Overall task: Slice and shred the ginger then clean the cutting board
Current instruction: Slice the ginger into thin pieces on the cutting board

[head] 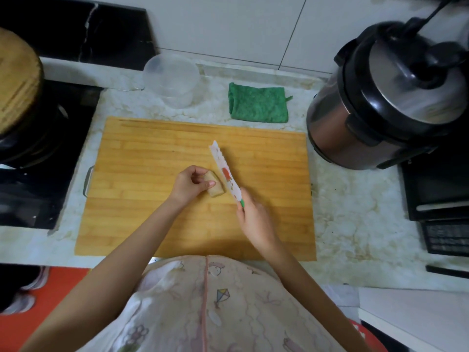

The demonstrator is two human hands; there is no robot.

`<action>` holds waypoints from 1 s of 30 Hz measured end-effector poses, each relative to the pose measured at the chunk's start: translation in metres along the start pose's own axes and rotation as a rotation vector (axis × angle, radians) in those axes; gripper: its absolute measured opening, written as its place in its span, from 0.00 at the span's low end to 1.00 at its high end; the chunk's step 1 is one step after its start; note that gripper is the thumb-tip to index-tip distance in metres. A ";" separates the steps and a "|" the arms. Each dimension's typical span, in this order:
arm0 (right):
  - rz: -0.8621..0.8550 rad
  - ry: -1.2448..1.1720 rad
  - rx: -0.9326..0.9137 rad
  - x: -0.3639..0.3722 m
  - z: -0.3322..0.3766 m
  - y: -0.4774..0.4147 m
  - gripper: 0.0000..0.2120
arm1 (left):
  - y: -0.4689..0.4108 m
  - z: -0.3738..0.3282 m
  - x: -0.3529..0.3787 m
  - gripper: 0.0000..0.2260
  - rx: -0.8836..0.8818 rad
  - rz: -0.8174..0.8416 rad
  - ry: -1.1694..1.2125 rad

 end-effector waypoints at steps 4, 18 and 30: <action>-0.084 -0.040 -0.029 -0.016 -0.016 0.002 0.18 | 0.006 0.003 -0.011 0.13 -0.012 0.054 0.044; -0.139 -0.409 0.108 -0.027 -0.036 0.013 0.09 | 0.018 0.003 -0.033 0.12 0.158 0.389 -0.308; -0.131 -0.467 0.138 -0.020 -0.039 0.020 0.08 | 0.010 -0.007 0.012 0.06 0.236 0.283 -0.521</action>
Point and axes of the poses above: each hand's wrist, its own y-axis away from the middle knuckle, its own x-axis out of the palm, z = x × y, the point moved 2 cm from there along -y, towards the middle knuckle, and after that the axes turned 14 degrees about y, right-handed, at the moved point
